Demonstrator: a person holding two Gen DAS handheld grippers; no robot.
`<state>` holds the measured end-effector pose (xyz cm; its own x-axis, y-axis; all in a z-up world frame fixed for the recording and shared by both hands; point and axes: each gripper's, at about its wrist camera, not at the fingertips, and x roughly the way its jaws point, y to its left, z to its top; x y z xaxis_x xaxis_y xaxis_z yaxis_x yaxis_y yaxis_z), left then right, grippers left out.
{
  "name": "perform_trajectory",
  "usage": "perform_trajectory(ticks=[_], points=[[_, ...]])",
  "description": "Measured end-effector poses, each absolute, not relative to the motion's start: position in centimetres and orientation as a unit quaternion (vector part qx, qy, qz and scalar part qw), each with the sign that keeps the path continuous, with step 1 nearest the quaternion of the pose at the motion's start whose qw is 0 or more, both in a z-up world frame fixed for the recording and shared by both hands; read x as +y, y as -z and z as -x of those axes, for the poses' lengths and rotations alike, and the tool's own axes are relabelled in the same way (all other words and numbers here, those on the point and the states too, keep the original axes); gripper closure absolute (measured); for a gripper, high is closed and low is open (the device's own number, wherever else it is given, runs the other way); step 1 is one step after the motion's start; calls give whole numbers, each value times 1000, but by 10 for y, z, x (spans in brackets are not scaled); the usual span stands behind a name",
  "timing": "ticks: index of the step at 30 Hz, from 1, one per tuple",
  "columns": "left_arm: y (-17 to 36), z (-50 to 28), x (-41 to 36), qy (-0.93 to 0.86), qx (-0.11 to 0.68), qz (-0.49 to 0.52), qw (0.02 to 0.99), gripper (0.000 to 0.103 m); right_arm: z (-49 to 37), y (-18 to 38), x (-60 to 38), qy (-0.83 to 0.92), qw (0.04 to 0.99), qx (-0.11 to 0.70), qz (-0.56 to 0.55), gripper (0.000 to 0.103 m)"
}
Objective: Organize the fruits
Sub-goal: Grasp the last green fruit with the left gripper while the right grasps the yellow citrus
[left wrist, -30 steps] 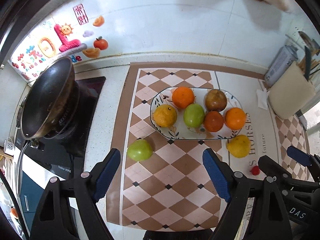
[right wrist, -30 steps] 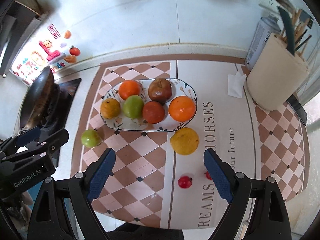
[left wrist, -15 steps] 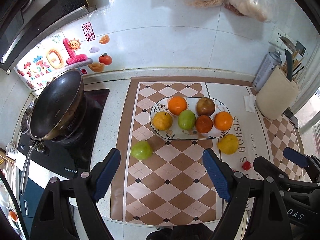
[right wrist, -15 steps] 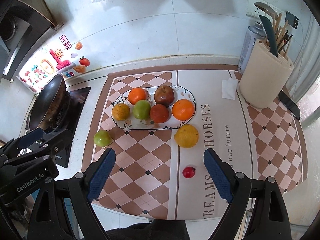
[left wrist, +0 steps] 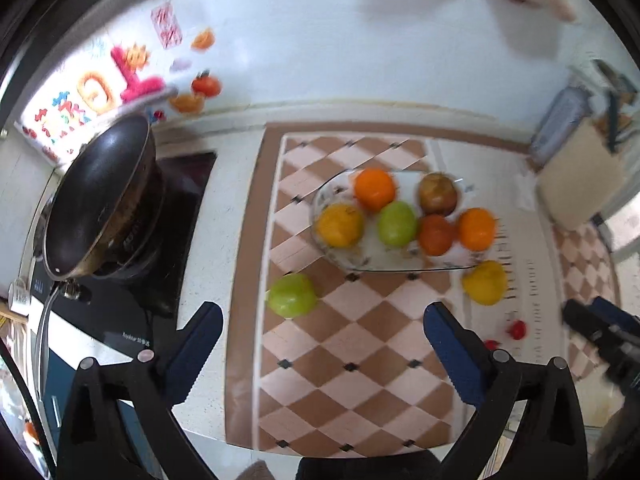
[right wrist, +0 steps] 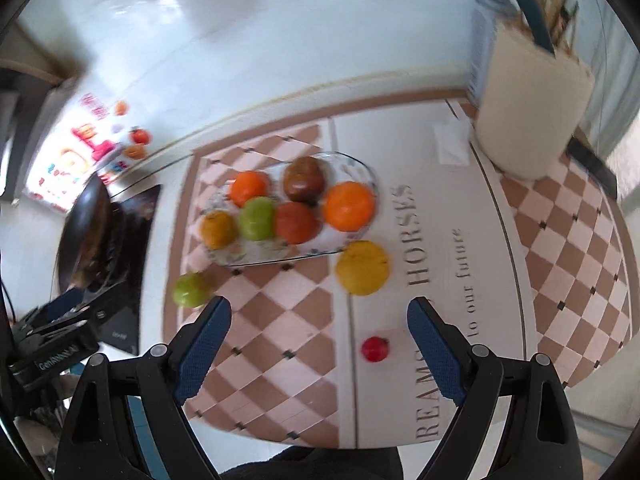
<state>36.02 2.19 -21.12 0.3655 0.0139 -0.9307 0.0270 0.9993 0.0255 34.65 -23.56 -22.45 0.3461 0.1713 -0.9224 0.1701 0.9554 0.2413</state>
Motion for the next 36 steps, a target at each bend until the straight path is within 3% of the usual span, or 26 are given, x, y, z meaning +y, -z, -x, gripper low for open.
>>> perform_trajectory(ticks=[15,17,21,28,29,33,36], points=[[327,-428,81,-63,681,39,729,0,-439,365,-236,-15,730,679,-74,11],[337,-432,79,-59,689,33,721,0,-444,373,-231,-18,725,686,-63,15],[360,-440,70,-50,711,16,701,0,-448,388,-224,-24,714,697,-54,32],[386,-447,63,-44,725,19,687,0,-451,388,-223,-30,717,695,-45,36],[387,-448,62,-43,723,19,689,3,-449,387,-222,-33,716,696,-49,37],[387,-450,56,-19,717,30,696,45,-434,382,-210,-59,706,702,-73,38],[383,-445,37,-13,711,6,703,45,-421,378,-194,-79,705,702,-73,40]])
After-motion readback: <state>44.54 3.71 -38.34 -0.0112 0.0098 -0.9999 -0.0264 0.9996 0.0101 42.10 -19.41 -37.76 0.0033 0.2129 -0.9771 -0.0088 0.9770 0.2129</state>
